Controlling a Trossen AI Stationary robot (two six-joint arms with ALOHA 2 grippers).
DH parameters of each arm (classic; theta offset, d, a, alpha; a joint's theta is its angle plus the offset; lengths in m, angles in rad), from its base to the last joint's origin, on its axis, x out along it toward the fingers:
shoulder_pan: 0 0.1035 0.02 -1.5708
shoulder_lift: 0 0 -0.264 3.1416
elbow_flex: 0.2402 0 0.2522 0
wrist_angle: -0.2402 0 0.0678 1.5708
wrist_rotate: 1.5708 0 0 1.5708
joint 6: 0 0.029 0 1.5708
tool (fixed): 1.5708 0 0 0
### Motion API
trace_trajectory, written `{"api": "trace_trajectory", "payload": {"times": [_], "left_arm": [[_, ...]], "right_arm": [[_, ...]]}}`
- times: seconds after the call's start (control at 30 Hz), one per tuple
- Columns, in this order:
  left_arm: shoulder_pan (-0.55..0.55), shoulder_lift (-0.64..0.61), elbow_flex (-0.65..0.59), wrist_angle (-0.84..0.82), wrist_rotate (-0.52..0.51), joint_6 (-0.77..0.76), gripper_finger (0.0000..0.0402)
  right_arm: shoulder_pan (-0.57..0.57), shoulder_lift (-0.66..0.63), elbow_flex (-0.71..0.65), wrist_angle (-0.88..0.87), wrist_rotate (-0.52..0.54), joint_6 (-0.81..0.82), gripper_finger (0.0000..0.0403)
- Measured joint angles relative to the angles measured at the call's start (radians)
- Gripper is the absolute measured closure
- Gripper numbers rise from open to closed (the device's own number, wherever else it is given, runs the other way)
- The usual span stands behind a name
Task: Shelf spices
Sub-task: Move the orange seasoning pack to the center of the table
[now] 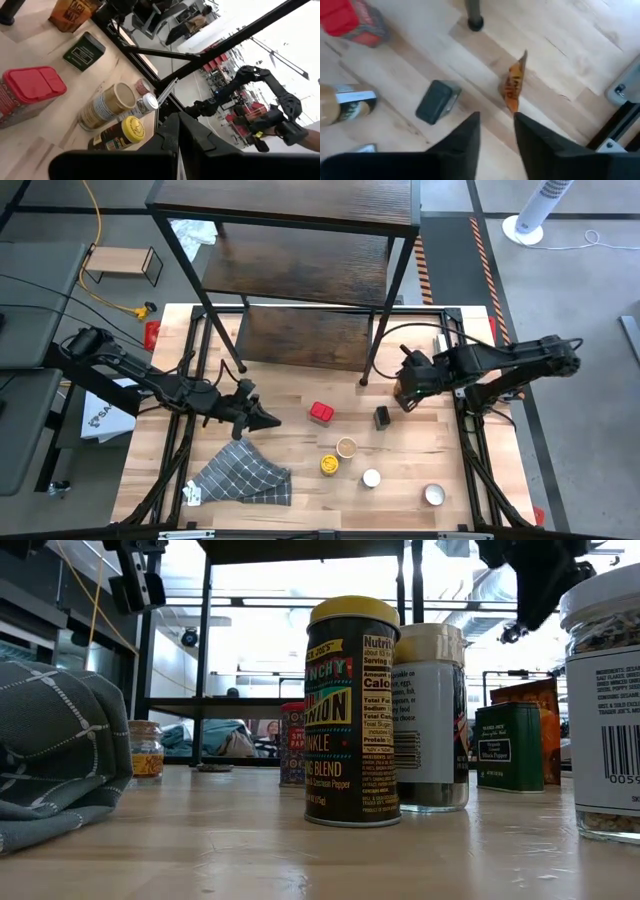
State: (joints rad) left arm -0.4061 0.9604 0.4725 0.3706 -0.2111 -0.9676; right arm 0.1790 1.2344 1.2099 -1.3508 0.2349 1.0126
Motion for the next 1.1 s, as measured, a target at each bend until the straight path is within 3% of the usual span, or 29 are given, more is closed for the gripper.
{"api": "trace_trajectory", "payload": {"times": [0.17, 0.3, 0.63, 0.77, 0.97, 1.1], "left_arm": [[0.000, 0.000, 0.000, 0.000, -0.015, -0.016, 0.0402], [0.000, 0.000, 0.000, -0.006, -0.018, -0.039, 0.0402], [0.001, 0.000, 0.000, -0.009, -0.045, -0.053, 0.0402], [0.001, -0.011, 0.000, 0.014, -0.062, -0.042, 0.0402], [-0.005, -0.087, 0.000, 0.289, -0.074, 0.245, 0.0401], [-0.006, -0.198, 0.000, 0.383, -0.114, 0.407, 0.0402]], "right_arm": [[-0.044, -0.001, -0.066, 0.015, -0.007, 0.008, 0.0174], [-0.103, 0.002, -0.102, 0.071, 0.000, -0.022, 0.0120], [-0.248, 0.002, -0.285, 0.284, -0.089, -0.037, 0.0107], [-0.251, 0.003, -0.343, 0.332, -0.147, -0.018, 0.0165], [-0.174, -0.009, -0.353, 0.328, -0.137, 0.019, 0.0377], [-0.083, -0.025, -0.230, 0.311, -0.070, 0.035, 0.0392]]}}
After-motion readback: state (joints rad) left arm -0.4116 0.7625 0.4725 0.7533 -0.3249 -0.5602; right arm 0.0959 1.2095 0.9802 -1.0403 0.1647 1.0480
